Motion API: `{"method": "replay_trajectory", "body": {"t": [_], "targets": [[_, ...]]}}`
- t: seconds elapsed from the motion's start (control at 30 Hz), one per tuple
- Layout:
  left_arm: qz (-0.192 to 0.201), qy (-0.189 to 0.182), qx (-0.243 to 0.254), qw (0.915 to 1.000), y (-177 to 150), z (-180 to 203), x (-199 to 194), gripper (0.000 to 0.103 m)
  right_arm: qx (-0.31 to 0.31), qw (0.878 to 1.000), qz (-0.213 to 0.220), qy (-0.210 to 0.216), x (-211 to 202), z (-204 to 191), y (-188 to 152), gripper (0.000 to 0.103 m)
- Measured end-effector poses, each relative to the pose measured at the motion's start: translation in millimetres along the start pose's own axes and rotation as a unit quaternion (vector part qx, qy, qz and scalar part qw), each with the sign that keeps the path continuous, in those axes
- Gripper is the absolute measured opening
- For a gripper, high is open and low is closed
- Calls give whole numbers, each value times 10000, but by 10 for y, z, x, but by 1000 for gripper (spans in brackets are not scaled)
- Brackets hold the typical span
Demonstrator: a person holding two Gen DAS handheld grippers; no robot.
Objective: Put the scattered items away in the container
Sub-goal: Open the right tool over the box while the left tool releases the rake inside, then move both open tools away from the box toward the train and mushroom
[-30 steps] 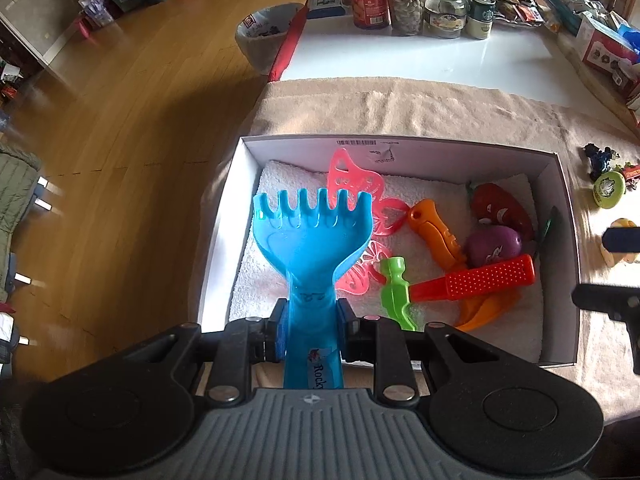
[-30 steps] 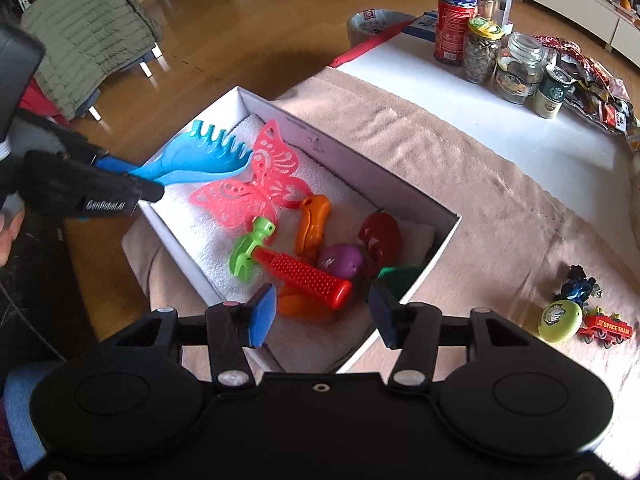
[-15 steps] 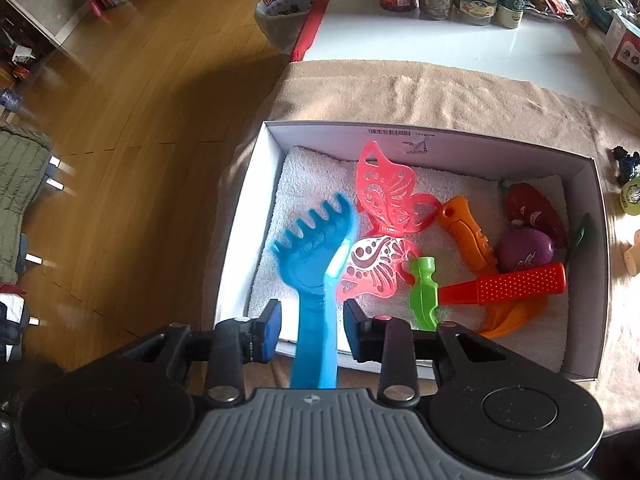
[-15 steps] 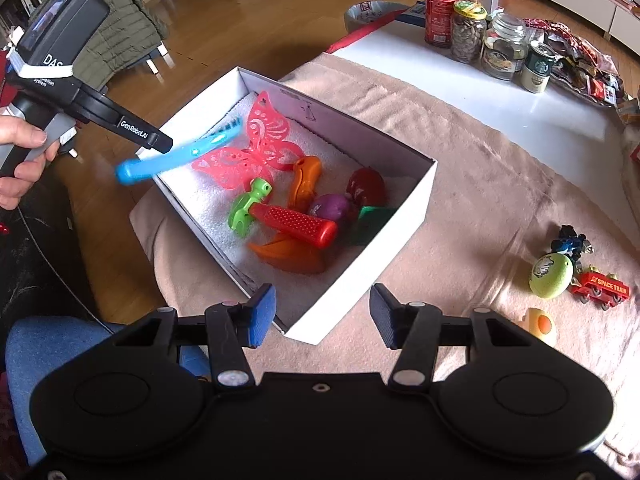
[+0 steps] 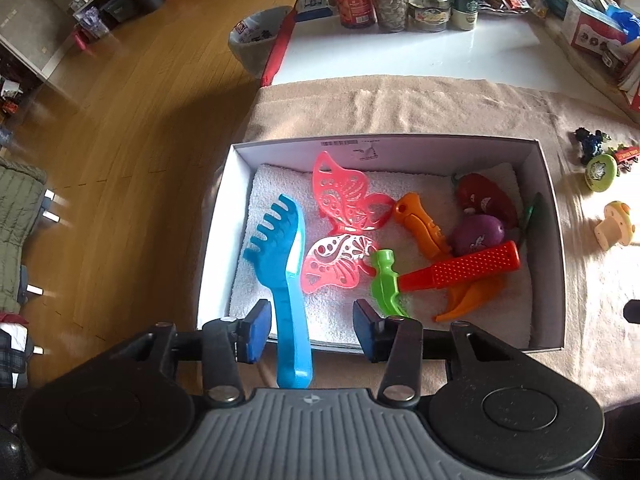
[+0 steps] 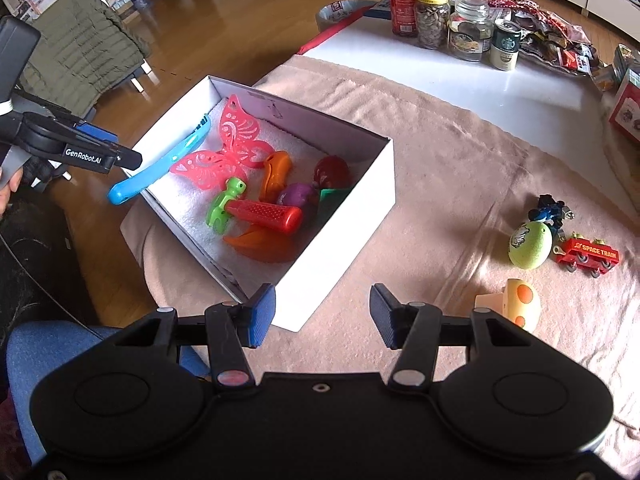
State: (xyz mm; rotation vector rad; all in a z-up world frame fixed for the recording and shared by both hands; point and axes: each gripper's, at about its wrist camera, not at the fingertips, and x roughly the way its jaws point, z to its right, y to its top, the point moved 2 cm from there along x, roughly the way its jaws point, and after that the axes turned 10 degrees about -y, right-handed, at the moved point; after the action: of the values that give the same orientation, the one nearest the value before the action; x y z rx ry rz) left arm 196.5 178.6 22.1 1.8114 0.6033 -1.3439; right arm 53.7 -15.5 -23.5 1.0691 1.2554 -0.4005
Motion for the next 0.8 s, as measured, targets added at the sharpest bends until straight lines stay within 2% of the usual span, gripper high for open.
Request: {"method": "replay_trajectory", "body": {"t": [0.47,0.8], "targets": [[733,-156,696,9948,-133,702,-757,47,239,9994,238,-26,-332,213,-181,53],[1042,-515,1148,9866,-274,1396,-951,52,551,9978,353,-76,-506,456,-396,53]]}}
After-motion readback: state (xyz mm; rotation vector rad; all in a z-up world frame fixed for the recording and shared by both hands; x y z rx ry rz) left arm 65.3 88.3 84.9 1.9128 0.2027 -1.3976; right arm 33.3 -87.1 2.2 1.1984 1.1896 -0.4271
